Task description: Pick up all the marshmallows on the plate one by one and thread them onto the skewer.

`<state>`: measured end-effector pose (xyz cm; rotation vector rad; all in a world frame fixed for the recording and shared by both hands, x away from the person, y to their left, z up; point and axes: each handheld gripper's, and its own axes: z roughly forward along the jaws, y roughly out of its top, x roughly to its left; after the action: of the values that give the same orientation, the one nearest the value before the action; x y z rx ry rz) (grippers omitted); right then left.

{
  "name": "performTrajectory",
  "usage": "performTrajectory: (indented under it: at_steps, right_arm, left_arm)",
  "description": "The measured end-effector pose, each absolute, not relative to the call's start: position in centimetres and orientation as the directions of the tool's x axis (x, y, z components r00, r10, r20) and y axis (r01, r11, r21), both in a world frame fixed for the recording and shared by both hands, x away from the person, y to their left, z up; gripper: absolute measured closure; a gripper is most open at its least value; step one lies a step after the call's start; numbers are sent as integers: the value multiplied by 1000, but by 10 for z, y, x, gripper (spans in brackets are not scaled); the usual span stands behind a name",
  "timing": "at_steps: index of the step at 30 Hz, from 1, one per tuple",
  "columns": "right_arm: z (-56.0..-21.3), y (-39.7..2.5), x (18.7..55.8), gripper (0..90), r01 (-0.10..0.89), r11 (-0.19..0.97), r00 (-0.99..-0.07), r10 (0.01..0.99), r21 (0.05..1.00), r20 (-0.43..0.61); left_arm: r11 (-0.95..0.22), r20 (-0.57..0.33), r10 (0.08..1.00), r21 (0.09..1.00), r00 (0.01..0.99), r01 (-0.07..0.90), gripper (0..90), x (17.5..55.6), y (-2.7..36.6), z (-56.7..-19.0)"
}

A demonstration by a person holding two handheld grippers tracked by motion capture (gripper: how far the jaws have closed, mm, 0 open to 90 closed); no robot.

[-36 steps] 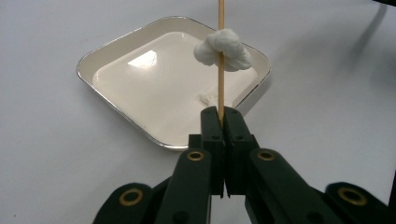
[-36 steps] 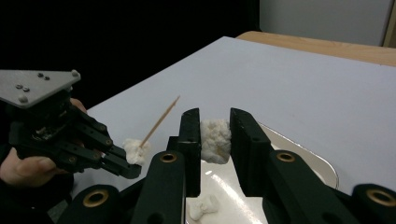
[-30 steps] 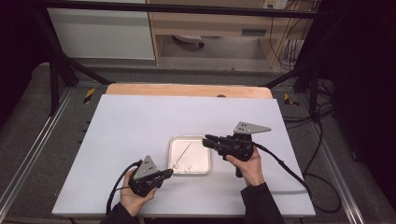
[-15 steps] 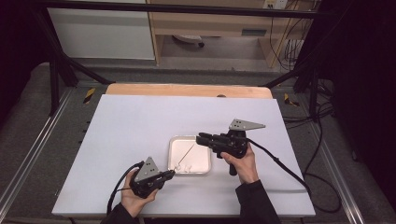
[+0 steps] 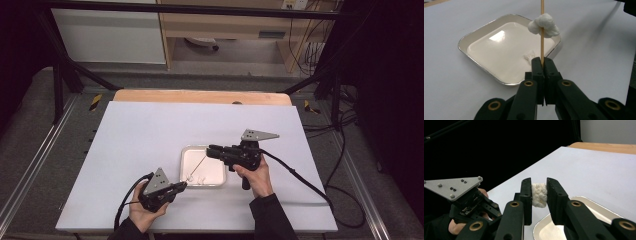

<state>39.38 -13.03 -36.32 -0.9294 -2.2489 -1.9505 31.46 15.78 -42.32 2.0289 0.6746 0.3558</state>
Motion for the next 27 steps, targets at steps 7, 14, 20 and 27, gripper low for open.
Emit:
performTrajectory:
  at_steps: [7, 14, 20, 27]
  right_arm:
    - [-368, -126, 394, 773, 467, 35, -818, 396, 883, 417]
    - [-372, -124, 393, 790, 480, 53, -821, 380, 876, 427]
    - [-375, -121, 391, 802, 488, 45, -820, 366, 872, 440]
    - [-378, -117, 389, 812, 488, 30, -822, 353, 872, 447]
  left_arm:
    - [-430, 1, 587, 848, 810, 311, 889, 314, 157, -425]
    - [-451, 20, 584, 839, 811, 304, 890, 314, 156, -426]
    - [-430, -11, 591, 842, 807, 326, 891, 314, 156, -427]
    - [-404, -45, 601, 845, 798, 351, 891, 314, 156, -428]
